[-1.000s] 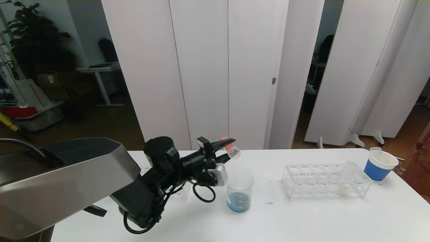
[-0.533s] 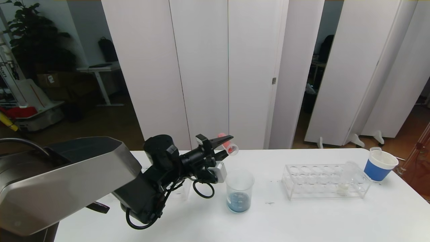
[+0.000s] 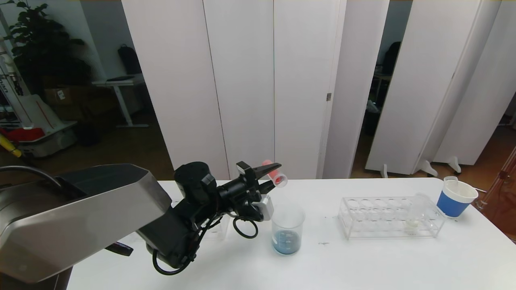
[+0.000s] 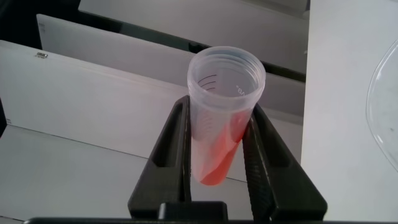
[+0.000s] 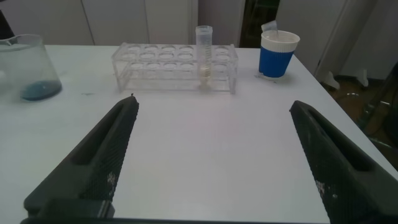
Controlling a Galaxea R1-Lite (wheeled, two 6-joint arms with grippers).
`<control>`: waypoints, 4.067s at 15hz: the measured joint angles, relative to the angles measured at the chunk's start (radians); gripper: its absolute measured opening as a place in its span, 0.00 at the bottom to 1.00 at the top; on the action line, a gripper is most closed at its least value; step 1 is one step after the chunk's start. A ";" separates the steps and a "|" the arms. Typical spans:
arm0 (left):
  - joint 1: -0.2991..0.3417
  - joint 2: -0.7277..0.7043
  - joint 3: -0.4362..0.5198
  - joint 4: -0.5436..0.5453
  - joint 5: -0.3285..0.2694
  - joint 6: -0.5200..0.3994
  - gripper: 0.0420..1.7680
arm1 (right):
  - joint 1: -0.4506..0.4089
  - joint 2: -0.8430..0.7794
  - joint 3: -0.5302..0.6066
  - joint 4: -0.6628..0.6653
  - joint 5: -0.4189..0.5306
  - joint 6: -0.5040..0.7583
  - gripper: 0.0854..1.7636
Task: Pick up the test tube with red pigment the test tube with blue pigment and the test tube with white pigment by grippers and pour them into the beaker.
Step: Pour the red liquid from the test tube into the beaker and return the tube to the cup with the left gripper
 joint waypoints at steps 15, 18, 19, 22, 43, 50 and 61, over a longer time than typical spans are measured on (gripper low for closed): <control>-0.006 -0.005 -0.009 -0.001 -0.008 0.014 0.31 | 0.000 0.000 0.000 0.000 0.000 0.000 0.99; -0.006 -0.004 -0.019 -0.004 -0.010 0.014 0.31 | 0.000 0.000 0.000 0.000 0.000 0.000 0.99; -0.006 -0.004 -0.022 -0.005 -0.010 0.014 0.31 | 0.000 0.000 0.000 0.000 0.000 0.000 0.99; -0.006 -0.005 -0.027 -0.006 -0.010 0.014 0.31 | 0.000 0.000 0.000 0.000 0.000 0.000 0.99; -0.009 -0.028 -0.063 0.001 -0.003 0.015 0.31 | 0.000 0.000 0.000 0.000 0.000 0.000 0.99; -0.009 -0.030 -0.065 0.001 -0.012 0.014 0.31 | 0.000 0.000 0.000 0.000 0.000 0.000 0.99; -0.019 -0.023 -0.088 -0.001 -0.011 0.004 0.31 | 0.000 0.000 0.000 0.000 0.000 0.000 0.99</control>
